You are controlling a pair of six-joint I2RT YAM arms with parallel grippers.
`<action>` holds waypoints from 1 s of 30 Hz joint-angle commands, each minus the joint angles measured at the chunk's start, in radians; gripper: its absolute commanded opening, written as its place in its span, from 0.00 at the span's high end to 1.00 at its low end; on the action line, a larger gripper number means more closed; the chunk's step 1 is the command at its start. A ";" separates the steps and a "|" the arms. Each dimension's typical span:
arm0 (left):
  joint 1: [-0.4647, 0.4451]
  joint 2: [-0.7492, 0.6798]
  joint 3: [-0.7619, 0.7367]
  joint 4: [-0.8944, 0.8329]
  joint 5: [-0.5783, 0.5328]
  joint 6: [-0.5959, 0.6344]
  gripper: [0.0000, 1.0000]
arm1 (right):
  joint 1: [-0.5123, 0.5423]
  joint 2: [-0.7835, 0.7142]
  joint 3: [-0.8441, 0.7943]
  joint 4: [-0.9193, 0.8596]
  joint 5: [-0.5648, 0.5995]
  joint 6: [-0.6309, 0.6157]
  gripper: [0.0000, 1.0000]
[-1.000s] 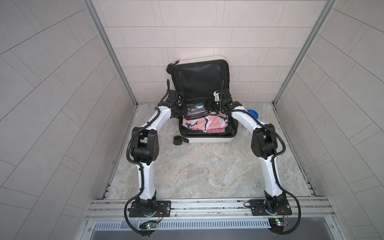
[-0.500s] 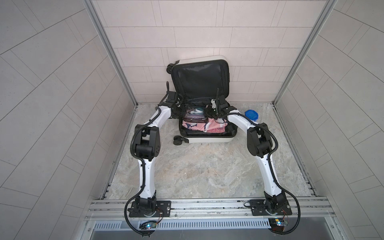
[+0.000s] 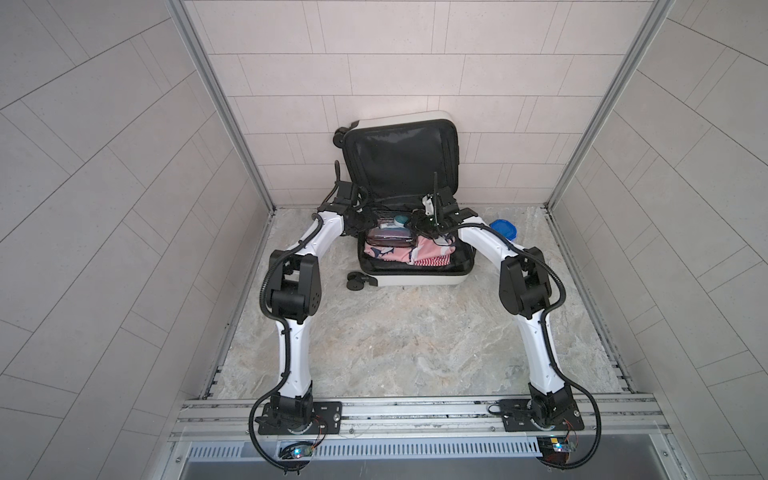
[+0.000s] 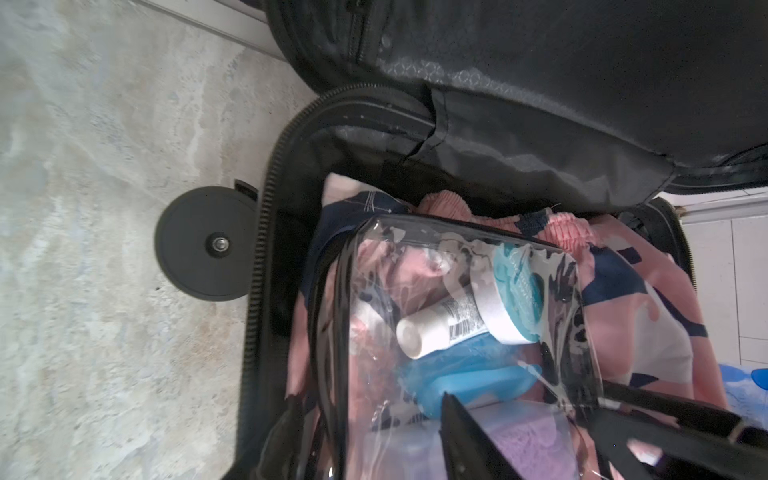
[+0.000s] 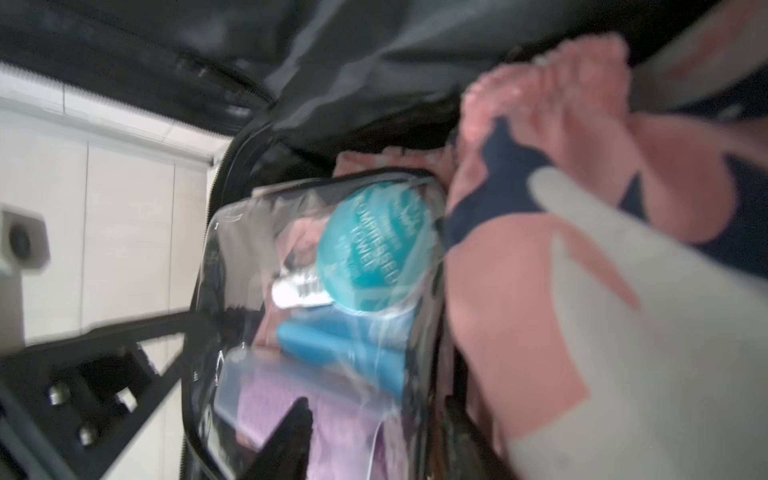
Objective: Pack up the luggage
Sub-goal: 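Lower the pouch with both grippers onto the pink garment and release, then withdraw the left gripper while the right gripper moves to the blue-lidded container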
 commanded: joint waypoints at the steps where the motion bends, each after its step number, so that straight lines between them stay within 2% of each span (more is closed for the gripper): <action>1: 0.006 -0.102 0.014 -0.016 -0.036 0.006 0.40 | 0.004 -0.097 0.004 -0.079 0.037 -0.057 0.40; 5: 0.006 -0.155 0.004 -0.034 -0.048 0.010 0.36 | 0.004 -0.156 0.004 -0.138 0.080 -0.101 0.36; 15: -0.021 -0.303 -0.107 -0.036 -0.106 0.053 0.35 | -0.028 -0.354 -0.051 -0.330 0.248 -0.223 0.30; 24: -0.177 -0.460 -0.183 -0.020 -0.186 0.140 0.35 | -0.159 -0.554 -0.205 -0.428 0.382 -0.274 0.25; 30: -0.284 -0.610 -0.343 0.128 -0.181 0.147 0.28 | -0.326 -0.668 -0.373 -0.434 0.432 -0.279 0.22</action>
